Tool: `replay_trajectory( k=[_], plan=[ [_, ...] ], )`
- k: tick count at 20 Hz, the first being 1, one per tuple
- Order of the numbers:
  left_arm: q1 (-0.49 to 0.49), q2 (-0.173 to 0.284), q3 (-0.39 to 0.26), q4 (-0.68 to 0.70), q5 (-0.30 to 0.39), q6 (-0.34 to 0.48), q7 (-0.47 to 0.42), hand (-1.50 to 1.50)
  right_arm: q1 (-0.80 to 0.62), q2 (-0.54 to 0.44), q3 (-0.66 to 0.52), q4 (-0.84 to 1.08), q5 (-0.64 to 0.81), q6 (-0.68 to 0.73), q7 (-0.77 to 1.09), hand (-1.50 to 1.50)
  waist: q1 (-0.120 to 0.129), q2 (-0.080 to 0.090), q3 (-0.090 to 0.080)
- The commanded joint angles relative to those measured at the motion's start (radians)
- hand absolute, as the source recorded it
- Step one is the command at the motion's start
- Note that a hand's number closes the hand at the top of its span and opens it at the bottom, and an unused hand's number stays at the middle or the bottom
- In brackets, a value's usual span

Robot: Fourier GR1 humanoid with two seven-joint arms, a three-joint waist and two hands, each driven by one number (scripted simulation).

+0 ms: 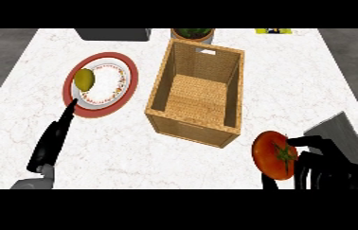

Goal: Pick the tomato from the placemat and place it in the basket

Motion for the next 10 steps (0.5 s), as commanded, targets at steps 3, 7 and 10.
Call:
replay_trajectory(
  k=[3,7,10],
  plan=[
    [-0.016,-0.006,-0.001,0.037,-0.005,0.0,-0.013,0.0,-0.358,0.201,0.123,-0.008,0.089,0.31,0.242,1.5,0.009,0.001,0.003],
    [0.05,0.006,0.003,0.001,0.001,-0.003,-0.07,0.0,-0.54,0.215,0.096,0.202,0.017,0.271,0.357,1.5,0.022,0.001,0.006],
    [0.005,-0.031,-0.036,-0.034,-0.02,0.003,0.02,0.0,-0.639,0.216,0.061,0.326,-0.029,0.234,0.39,1.5,0.022,0.003,0.007]
  ],
)
